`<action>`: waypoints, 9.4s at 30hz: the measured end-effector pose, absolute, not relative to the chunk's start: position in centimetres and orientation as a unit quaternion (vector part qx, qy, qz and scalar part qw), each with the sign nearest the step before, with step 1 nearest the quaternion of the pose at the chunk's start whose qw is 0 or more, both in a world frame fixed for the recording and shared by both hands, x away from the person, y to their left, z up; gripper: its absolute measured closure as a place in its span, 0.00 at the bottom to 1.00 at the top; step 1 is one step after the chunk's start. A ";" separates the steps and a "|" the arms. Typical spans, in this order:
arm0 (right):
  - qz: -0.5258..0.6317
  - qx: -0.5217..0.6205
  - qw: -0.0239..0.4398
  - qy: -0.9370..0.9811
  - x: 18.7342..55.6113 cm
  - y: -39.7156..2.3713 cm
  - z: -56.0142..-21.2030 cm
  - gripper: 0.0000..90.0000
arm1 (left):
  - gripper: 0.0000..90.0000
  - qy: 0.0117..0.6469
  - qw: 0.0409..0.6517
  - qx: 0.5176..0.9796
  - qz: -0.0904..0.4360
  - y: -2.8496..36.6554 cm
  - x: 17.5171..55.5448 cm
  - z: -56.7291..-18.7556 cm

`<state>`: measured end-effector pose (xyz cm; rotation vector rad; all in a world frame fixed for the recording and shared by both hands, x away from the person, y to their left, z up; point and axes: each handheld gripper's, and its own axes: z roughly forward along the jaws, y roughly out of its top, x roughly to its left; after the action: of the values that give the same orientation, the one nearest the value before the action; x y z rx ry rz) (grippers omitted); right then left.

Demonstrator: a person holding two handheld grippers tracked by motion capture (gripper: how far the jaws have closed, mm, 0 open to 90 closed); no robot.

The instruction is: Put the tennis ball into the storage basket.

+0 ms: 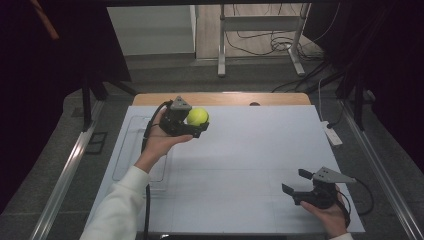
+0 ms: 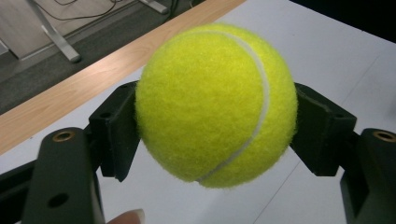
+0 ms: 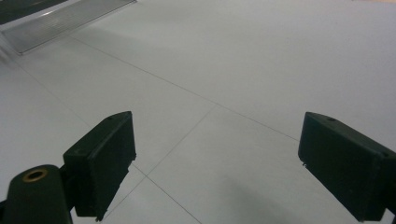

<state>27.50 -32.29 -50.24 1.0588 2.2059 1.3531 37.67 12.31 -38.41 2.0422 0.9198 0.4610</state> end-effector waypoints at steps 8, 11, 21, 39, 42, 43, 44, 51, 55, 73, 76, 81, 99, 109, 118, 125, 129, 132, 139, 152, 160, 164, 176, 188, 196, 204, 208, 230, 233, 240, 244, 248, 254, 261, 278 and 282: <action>0.475 0.374 0.171 0.778 27.5 -32.2 -50.3 0.12 | 0.29 0.379 0.415 0.805 0.191 13.6 37.6 -38.4; 0.475 0.374 0.171 0.778 27.5 -32.2 -50.3 0.12 | 0.29 0.383 0.416 0.802 0.191 13.8 37.6 -38.4; 0.475 0.375 0.173 0.777 27.5 -32.3 -50.2 0.12 | 0.29 0.394 0.410 0.799 0.196 14.7 37.9 -38.7; 0.474 0.377 0.172 0.777 27.5 -32.3 -50.3 0.13 | 0.29 0.422 0.405 0.784 0.209 16.8 38.2 -38.8; 0.474 0.377 0.172 0.777 27.5 -32.3 -50.3 0.13 | 0.29 0.426 0.404 0.782 0.210 17.2 38.2 -38.9; 0.474 0.377 0.172 0.777 27.5 -32.3 -50.3 0.13 | 0.29 0.427 0.404 0.781 0.211 17.3 38.2 -38.9; 0.474 0.377 0.172 0.777 27.5 -32.3 -50.3 0.13 | 0.29 0.428 0.403 0.781 0.211 17.4 38.2 -38.9; 0.474 0.376 0.173 0.777 27.5 -32.3 -50.3 0.13 | 0.29 0.436 0.401 0.777 0.215 18.0 38.3 -39.1; 0.475 0.377 0.172 0.776 27.5 -32.3 -50.3 0.13 | 0.29 0.441 0.400 0.773 0.218 18.4 38.4 -39.1; 0.474 0.377 0.172 0.776 27.5 -32.3 -50.3 0.13 | 0.29 0.460 0.395 0.763 0.224 20.0 38.6 -39.3; 0.475 0.378 0.173 0.776 27.5 -32.3 -50.3 0.13 | 0.29 0.462 0.394 0.762 0.224 20.2 38.7 -39.3; 0.475 0.378 0.173 0.775 27.5 -32.3 -50.3 0.13 | 0.29 0.473 0.391 0.757 0.226 20.8 38.9 -39.5; 0.475 0.378 0.174 0.776 27.5 -32.3 -50.3 0.13 | 0.29 0.496 0.376 0.748 0.233 22.3 39.4 -40.1; 0.475 0.379 0.174 0.775 27.5 -32.3 -50.3 0.13 | 0.29 0.507 0.370 0.741 0.238 23.0 39.6 -40.2; 0.475 0.380 0.175 0.774 27.5 -32.3 -50.3 0.13 | 0.29 0.512 0.367 0.739 0.239 23.5 39.7 -40.2; 0.475 0.379 0.175 0.775 27.5 -32.3 -50.3 0.13 | 0.29 0.521 0.363 0.734 0.241 24.1 39.8 -40.3; 0.474 0.380 0.175 0.775 27.5 -32.3 -50.3 0.13 | 0.29 0.529 0.357 0.731 0.242 24.5 40.1 -40.6; 0.474 0.379 0.175 0.775 27.5 -32.3 -50.3 0.13 | 0.29 0.533 0.353 0.730 0.242 24.8 40.2 -40.8; 0.473 0.380 0.175 0.775 27.5 -32.3 -50.4 0.13 | 0.29 0.538 0.347 0.729 0.244 25.1 40.4 -41.1; 0.474 0.379 0.174 0.776 27.5 -32.3 -50.4 0.13 | 0.29 0.552 0.333 0.725 0.242 25.8 41.1 -41.9; 0.471 0.379 0.173 0.778 27.5 -32.2 -50.4 0.13 | 0.29 0.563 0.317 0.725 0.239 26.3 41.7 -42.7; 0.472 0.380 0.173 0.777 27.5 -32.2 -50.4 0.13 | 0.29 0.568 0.308 0.725 0.239 26.6 41.8 -43.1; 0.472 0.380 0.172 0.777 27.5 -32.2 -50.4 0.13 | 0.29 0.581 0.286 0.724 0.236 27.4 42.1 -44.5; 0.471 0.379 0.172 0.778 27.5 -32.2 -50.5 0.13 | 0.29 0.588 0.279 0.725 0.226 27.6 42.1 -45.6; 0.471 0.378 0.172 0.779 27.5 -32.2 -50.5 0.13 | 0.29 0.591 0.268 0.728 0.221 27.7 42.2 -46.4; 0.470 0.378 0.172 0.779 27.5 -32.2 -50.5 0.13 | 0.29 0.591 0.261 0.733 0.215 27.6 42.4 -47.0; 0.470 0.377 0.172 0.779 27.5 -32.2 -50.5 0.13 | 0.29 0.589 0.256 0.737 0.213 27.3 42.5 -47.2; 0.469 0.377 0.171 0.780 27.6 -32.2 -50.6 0.13 | 0.29 0.587 0.243 0.748 0.193 26.9 42.9 -48.4; 0.469 0.377 0.171 0.780 27.6 -32.2 -50.6 0.13 | 0.29 0.585 0.241 0.751 0.187 26.8 43.0 -48.7; 0.469 0.377 0.171 0.780 27.6 -32.3 -50.6 0.13 | 0.29 0.588 0.238 0.753 0.178 26.7 43.0 -49.4; 0.468 0.378 0.171 0.781 27.6 -32.2 -50.6 0.13 | 0.29 0.588 0.238 0.754 0.173 26.7 43.1 -49.6; 0.468 0.376 0.172 0.781 27.6 -32.2 -50.6 0.13 | 0.29 0.588 0.233 0.756 0.167 26.6 43.1 -49.9; 0.467 0.377 0.171 0.782 27.6 -32.2 -50.6 0.13 | 0.29 0.586 0.223 0.761 0.164 26.4 43.2 -50.0; 0.467 0.377 0.171 0.781 27.6 -32.2 -50.7 0.13 | 0.28 0.578 0.206 0.772 0.167 26.1 43.2 -50.2; 0.468 0.378 0.170 0.781 27.6 -32.2 -50.7 0.13 | 0.14 0.566 0.254 0.765 0.173 26.3 42.6 -49.2; 0.469 0.377 0.170 0.781 27.6 -32.3 -50.7 0.13 | 0.13 0.558 0.291 0.756 0.177 26.5 42.0 -48.3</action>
<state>27.64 -32.26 -50.69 1.0718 2.2178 1.3314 41.96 26.49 -48.31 2.0164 1.4889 0.4713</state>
